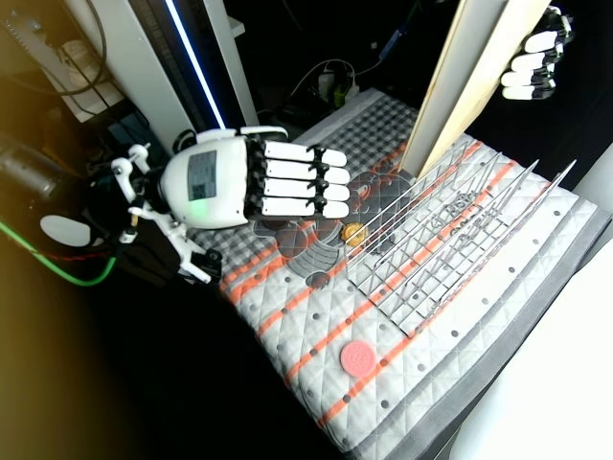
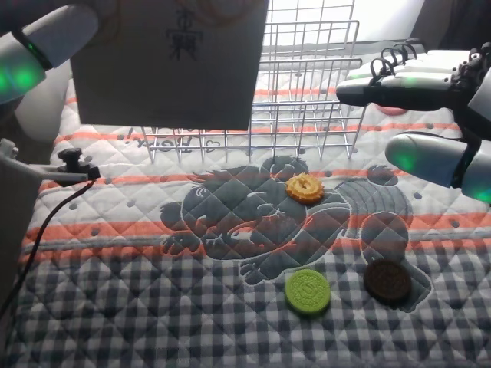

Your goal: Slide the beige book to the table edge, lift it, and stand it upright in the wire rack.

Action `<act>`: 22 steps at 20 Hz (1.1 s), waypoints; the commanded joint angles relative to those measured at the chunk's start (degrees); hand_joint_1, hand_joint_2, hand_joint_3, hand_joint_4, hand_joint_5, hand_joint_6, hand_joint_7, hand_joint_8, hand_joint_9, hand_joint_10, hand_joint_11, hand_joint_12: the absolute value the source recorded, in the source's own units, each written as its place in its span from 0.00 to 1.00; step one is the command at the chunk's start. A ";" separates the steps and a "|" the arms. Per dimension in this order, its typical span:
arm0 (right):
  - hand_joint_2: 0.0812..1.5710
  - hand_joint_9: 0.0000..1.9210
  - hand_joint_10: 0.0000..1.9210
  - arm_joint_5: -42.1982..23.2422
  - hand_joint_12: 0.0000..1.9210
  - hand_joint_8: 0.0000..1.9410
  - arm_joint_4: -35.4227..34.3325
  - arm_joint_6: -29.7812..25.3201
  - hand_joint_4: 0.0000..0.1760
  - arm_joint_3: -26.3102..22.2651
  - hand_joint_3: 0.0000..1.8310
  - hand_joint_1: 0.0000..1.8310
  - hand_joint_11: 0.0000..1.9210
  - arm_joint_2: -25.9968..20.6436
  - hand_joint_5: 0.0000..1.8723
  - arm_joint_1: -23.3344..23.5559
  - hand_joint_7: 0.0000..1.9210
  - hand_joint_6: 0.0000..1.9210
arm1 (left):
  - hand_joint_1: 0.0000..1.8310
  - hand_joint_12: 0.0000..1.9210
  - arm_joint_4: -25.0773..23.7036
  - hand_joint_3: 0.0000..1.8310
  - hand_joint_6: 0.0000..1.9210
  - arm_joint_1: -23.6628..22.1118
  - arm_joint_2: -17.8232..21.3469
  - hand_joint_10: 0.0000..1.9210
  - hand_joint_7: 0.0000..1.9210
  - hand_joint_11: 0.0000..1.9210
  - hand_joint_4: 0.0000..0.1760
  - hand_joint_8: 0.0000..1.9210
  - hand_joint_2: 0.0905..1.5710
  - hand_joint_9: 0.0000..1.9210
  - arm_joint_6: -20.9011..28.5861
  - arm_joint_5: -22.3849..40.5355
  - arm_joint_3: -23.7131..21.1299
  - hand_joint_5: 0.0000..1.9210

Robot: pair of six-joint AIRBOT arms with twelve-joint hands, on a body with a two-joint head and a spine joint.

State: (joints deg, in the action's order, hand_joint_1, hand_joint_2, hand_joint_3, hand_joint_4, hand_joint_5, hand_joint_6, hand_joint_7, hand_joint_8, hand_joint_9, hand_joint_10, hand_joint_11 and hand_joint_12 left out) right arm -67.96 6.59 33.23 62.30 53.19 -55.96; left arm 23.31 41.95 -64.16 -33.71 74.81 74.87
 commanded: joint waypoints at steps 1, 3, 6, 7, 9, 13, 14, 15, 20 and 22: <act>0.90 0.25 0.00 -7.66 0.01 0.00 -1.46 -0.15 0.00 0.14 0.00 0.00 0.26 -0.12 0.27 0.47 0.27 0.00 | 0.76 0.63 -0.39 0.00 0.56 -1.19 0.15 0.57 0.52 0.44 0.00 0.49 0.68 0.50 0.97 6.97 0.43 0.48; 0.90 0.26 0.00 -7.67 0.01 0.00 -1.50 -0.15 0.00 0.21 0.00 0.00 0.26 -0.06 0.27 0.39 0.27 0.00 | 0.75 0.59 -1.40 0.00 0.58 -2.72 0.13 0.55 0.51 0.45 0.00 0.51 0.69 0.50 0.53 6.52 0.70 0.48; 0.88 0.25 0.00 -7.67 0.01 0.00 -1.54 -0.15 0.00 0.26 0.00 0.00 0.26 -0.03 0.26 0.29 0.26 0.00 | 0.76 0.57 -2.99 0.00 0.54 -5.09 -0.08 0.55 0.52 0.47 0.00 0.51 0.68 0.51 0.21 5.63 1.28 0.49; 0.88 0.25 0.00 -7.67 0.00 0.00 -1.54 -0.15 0.00 0.28 0.00 0.00 0.25 -0.06 0.26 0.25 0.25 0.00 | 0.76 0.58 -3.83 0.00 0.50 -6.31 -0.33 0.54 0.53 0.47 0.00 0.50 0.67 0.52 -0.15 5.10 1.59 0.50; 0.88 0.25 0.00 -7.67 0.00 0.00 -1.54 -0.15 0.00 0.34 0.00 0.00 0.26 -0.06 0.26 0.22 0.26 0.00 | 0.76 0.58 -5.09 0.00 0.48 -8.33 -0.94 0.54 0.54 0.47 0.00 0.48 0.67 0.53 -0.73 3.96 2.24 0.51; 0.90 0.24 0.00 -7.67 0.00 0.00 -1.54 -0.15 0.00 0.57 0.00 0.00 0.24 0.11 0.26 0.00 0.25 0.00 | 0.76 0.62 -6.04 0.00 0.47 -11.43 -2.43 0.59 0.55 0.49 0.00 0.42 0.67 0.53 -2.86 1.02 3.78 0.51; 0.90 0.24 0.00 -7.67 0.00 0.00 -1.53 -0.15 0.00 0.60 0.00 0.00 0.24 0.11 0.26 0.00 0.26 0.00 | 0.76 0.63 -6.04 0.00 0.49 -11.72 -2.57 0.60 0.56 0.47 0.00 0.41 0.67 0.52 -3.28 0.46 3.94 0.50; 0.90 0.24 0.00 -7.67 0.00 0.00 -1.53 -0.15 0.00 0.64 0.00 0.00 0.24 0.11 0.26 0.00 0.26 0.00 | 0.76 0.65 -6.10 0.00 0.50 -11.99 -2.89 0.61 0.57 0.44 0.00 0.41 0.67 0.51 -3.55 -0.28 4.36 0.49; 0.89 0.24 0.00 -7.67 0.00 0.00 -1.53 -0.15 0.00 0.69 0.00 0.00 0.23 0.11 0.26 -0.13 0.26 0.00 | 0.76 0.64 -6.12 0.00 0.47 -12.04 -4.17 0.57 0.56 0.51 0.00 0.41 0.66 0.54 -4.82 -2.05 5.68 0.51; 0.89 0.24 0.00 -7.67 0.00 0.00 -1.54 -0.15 0.00 0.71 0.00 0.00 0.23 0.12 0.26 -0.18 0.26 0.00 | 0.76 0.61 -6.11 0.00 0.50 -11.84 -4.53 0.57 0.55 0.50 0.00 0.44 0.67 0.53 -5.13 -2.00 5.80 0.50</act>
State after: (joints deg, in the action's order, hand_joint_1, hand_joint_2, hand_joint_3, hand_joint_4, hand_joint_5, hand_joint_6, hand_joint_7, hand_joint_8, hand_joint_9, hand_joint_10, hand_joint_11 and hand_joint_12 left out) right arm -68.73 6.55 33.23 62.87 53.30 -56.58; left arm 16.84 30.70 -68.97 -39.88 65.54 80.34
